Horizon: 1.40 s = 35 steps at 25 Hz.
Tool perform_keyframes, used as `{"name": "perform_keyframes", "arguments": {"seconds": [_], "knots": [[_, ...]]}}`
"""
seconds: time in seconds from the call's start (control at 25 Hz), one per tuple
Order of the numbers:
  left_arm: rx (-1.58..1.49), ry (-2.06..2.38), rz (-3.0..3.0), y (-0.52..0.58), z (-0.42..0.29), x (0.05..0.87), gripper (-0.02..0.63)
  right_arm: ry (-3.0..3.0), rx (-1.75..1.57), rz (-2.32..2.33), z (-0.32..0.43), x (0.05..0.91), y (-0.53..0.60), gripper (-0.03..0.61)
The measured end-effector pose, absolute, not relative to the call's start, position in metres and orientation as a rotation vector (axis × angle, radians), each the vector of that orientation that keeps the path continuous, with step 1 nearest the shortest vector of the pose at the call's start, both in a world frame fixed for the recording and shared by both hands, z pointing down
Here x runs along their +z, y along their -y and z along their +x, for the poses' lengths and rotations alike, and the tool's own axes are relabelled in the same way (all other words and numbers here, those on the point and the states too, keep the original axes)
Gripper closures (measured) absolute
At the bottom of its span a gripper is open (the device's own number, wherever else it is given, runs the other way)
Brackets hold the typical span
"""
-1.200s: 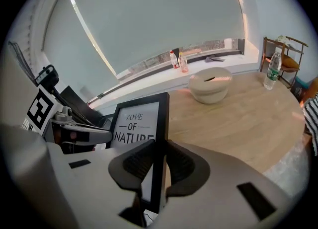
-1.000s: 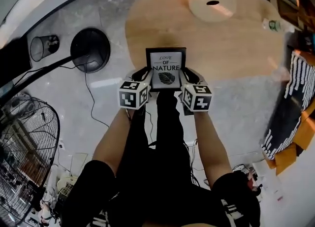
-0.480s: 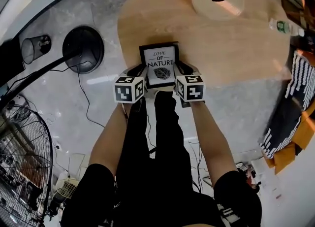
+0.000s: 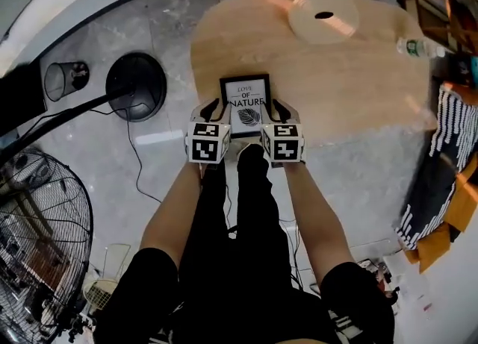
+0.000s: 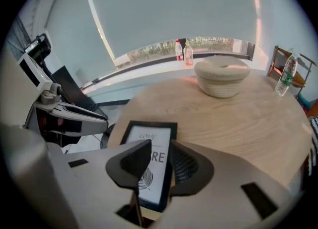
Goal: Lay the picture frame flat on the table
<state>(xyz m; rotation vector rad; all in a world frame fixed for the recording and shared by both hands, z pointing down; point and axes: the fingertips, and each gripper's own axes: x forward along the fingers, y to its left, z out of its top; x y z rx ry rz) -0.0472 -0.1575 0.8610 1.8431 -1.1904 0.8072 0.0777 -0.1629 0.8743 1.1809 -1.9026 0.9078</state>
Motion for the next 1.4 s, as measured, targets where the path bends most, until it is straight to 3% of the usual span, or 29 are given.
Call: {"name": "perform_keyframes", "arguments": {"seconds": [0.48,0.64,0.76,1.08,1.4], "knots": [[0.555,1.467,2.139,0.192,-0.05,0.529,0.532,2.235,0.734,1.646,0.099,0.527,0.191,0.481],[0.475,1.586,2.244,0.186,-0.047,0.414,0.566,2.341,0.619,1.781,0.112,0.408,0.184,0.556],[0.358,1.659,2.309,0.18,-0.049,0.341,0.582,2.44,0.448,1.788,0.108,0.335,0.177,0.566],[0.169,1.776,2.439,0.154,-0.064,0.207,0.592,2.554,0.059,1.798,0.096,0.207,0.151,0.566],[0.148,1.832,2.525,0.14,-0.062,0.171,0.592,2.605,-0.018,1.841,0.093,0.17,0.141,0.566]]}}
